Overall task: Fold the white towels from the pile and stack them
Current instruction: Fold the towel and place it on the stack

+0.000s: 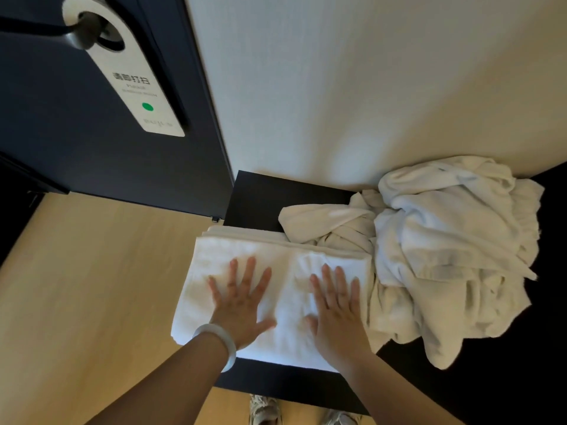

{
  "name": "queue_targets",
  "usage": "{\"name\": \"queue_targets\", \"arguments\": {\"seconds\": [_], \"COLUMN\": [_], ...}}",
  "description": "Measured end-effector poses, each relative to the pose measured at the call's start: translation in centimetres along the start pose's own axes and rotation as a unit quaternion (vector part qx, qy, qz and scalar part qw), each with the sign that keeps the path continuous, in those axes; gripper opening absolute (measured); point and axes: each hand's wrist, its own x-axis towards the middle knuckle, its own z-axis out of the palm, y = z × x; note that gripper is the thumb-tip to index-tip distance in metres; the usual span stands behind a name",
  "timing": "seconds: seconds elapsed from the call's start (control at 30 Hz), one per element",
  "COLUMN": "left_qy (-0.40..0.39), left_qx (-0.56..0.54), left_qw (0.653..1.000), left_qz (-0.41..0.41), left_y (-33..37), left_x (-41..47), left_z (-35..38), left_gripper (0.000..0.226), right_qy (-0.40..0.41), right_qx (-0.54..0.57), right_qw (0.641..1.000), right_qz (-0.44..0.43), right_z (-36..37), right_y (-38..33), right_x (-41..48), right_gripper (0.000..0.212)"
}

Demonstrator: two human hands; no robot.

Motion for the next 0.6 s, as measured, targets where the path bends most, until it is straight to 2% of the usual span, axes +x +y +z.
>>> {"name": "queue_targets", "arguments": {"seconds": [0.2, 0.3, 0.33, 0.4, 0.5, 0.57, 0.6], "left_qy": [-0.061, -0.079, -0.086, -0.089, -0.047, -0.002, 0.016], "left_qx": [-0.022, -0.055, -0.071, -0.110, -0.151, -0.192, -0.222], "left_qw": [0.998, 0.995, 0.993, 0.989, 0.987, 0.981, 0.974], "left_qz": [-0.008, -0.023, -0.029, -0.034, -0.010, 0.017, 0.031], "left_y": [0.3, 1.0, 1.5, 2.9, 6.4, 9.5, 11.2], "left_x": [-0.8, -1.7, -1.9, -2.3, -2.1, -1.4, -1.0], "left_z": [-2.8, -4.9, -5.6, -7.0, -9.9, -12.2, -13.3], "left_gripper": [0.101, 0.090, 0.084, 0.077, 0.077, 0.076, 0.074], "right_qy": [-0.101, -0.133, -0.109, 0.003, 0.182, 0.233, 0.225], "right_qx": [0.049, 0.174, 0.234, 0.301, 0.266, 0.224, 0.214], "right_qw": [0.994, 0.976, 0.965, 0.947, 0.931, 0.923, 0.923], "right_qz": [-0.017, 0.018, 0.051, 0.111, 0.172, 0.210, 0.227], "right_z": [-2.2, -5.4, -6.6, -9.1, -12.8, -14.8, -15.5], "right_y": [0.7, 1.5, 2.1, 4.2, 9.1, 12.9, 14.8], "right_x": [0.5, 0.0, -0.5, -1.9, -3.8, -4.1, -3.8], "right_gripper": [0.083, 0.072, 0.069, 0.063, 0.063, 0.073, 0.079]}}
